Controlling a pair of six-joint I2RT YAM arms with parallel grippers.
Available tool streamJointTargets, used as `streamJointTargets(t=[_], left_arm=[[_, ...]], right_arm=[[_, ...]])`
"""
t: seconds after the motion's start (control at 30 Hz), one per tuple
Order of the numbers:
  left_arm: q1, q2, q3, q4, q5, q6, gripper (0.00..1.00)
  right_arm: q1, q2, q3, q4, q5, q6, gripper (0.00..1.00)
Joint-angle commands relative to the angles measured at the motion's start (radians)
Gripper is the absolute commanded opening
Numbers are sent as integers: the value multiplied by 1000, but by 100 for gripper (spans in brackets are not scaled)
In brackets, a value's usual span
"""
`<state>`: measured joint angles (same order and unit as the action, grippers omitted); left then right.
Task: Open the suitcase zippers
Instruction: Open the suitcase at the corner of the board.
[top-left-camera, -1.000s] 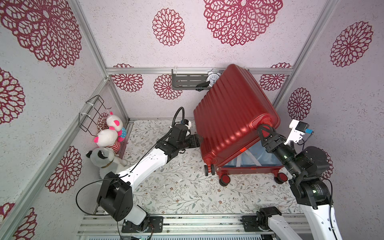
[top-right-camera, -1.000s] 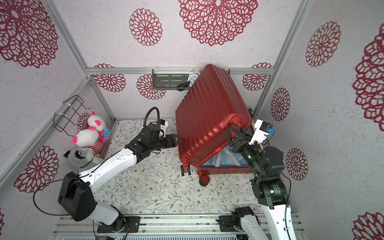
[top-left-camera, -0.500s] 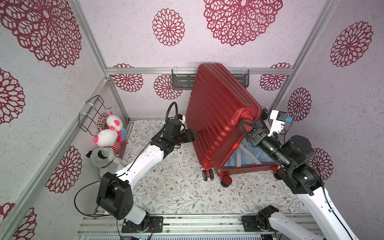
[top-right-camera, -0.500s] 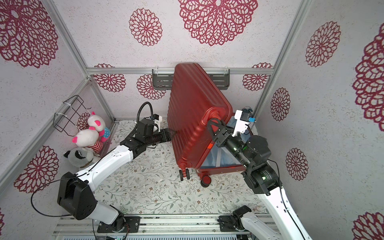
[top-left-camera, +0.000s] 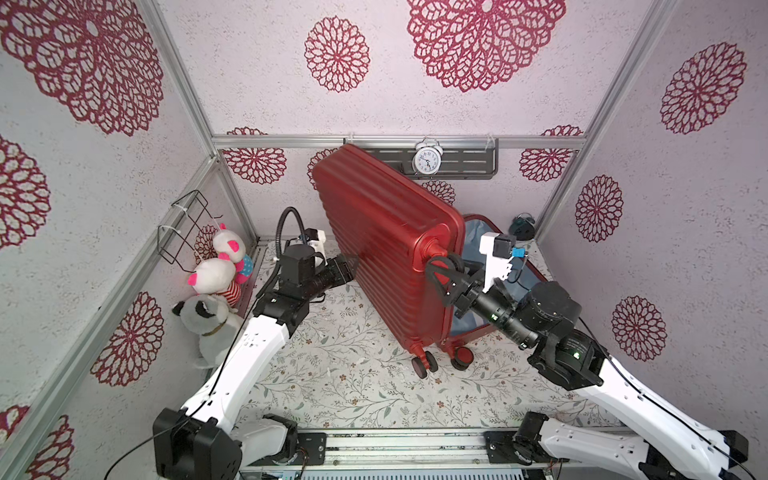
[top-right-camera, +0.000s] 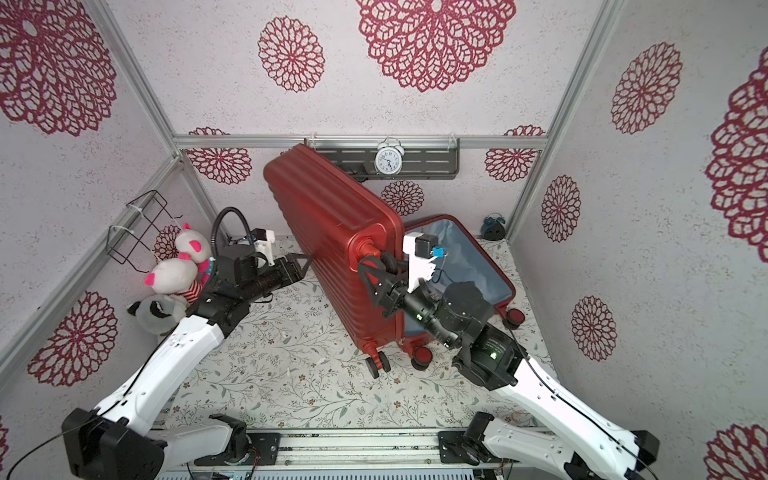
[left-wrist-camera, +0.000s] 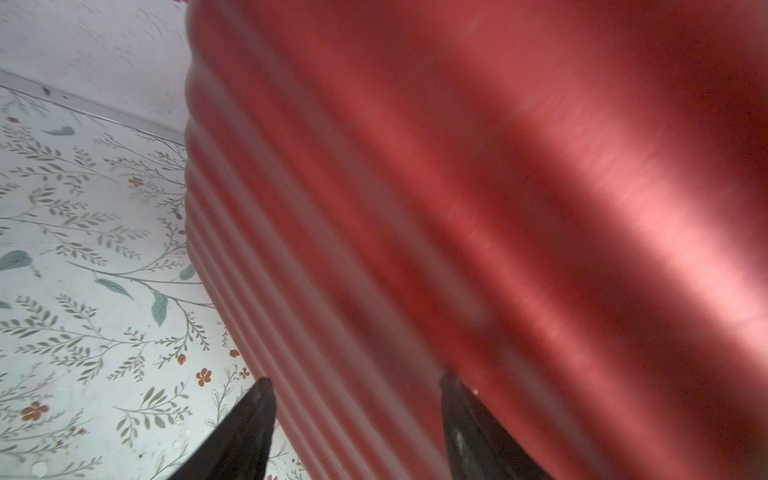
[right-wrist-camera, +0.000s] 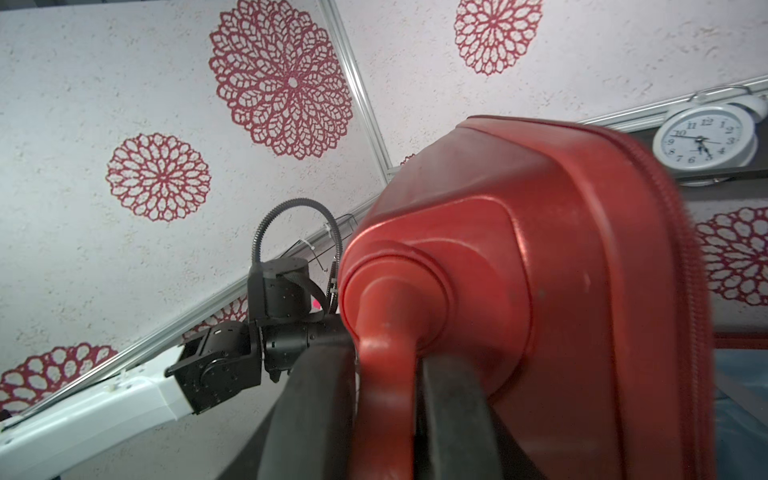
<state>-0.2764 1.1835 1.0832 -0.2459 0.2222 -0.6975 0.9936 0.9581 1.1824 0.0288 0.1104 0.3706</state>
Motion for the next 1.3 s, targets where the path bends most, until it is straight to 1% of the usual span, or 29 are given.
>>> streamJointTargets(t=[0.0, 0.07, 0.1, 0.13, 0.2, 0.3, 0.43, 0.57, 0.77, 0.97, 1.13, 1.2, 1.27], left_arm=[[32, -94, -28, -24, 13, -18, 67], [43, -143, -33, -48, 3, -17, 67], [49, -165, -34, -63, -5, -16, 67], [52, -180, -35, -73, -9, -16, 67], [61, -207, -39, -89, -15, -16, 67], [71, -219, -45, -107, -26, -14, 67], [83, -216, -62, -107, -32, -14, 67], [89, -210, -80, -92, -24, -22, 67], [91, -204, -86, -79, -17, -27, 67], [91, -225, -101, -82, -21, -33, 67], [91, -253, -113, -99, -32, -33, 67], [91, -268, -123, -109, -38, -33, 67], [92, -285, -133, -118, -43, -33, 67]], right_arm=[[76, 6, -17, 121, -55, -79, 0], [100, 14, -33, 120, -43, -91, 1], [108, 18, -39, 117, -45, -94, 4], [114, 23, -44, 113, -52, -96, 10], [123, 32, -52, 103, -68, -97, 26], [128, 39, -54, 80, -82, -96, 45], [129, 38, -54, 15, -100, -86, 65], [131, 13, -83, -47, -104, -70, 79], [132, -72, -150, -122, -101, -49, 88], [131, -176, -197, -195, -67, -37, 90], [127, -202, -185, -298, 3, -23, 90], [117, -210, -185, -323, 21, -12, 90], [78, -214, -177, -367, 35, 9, 90]])
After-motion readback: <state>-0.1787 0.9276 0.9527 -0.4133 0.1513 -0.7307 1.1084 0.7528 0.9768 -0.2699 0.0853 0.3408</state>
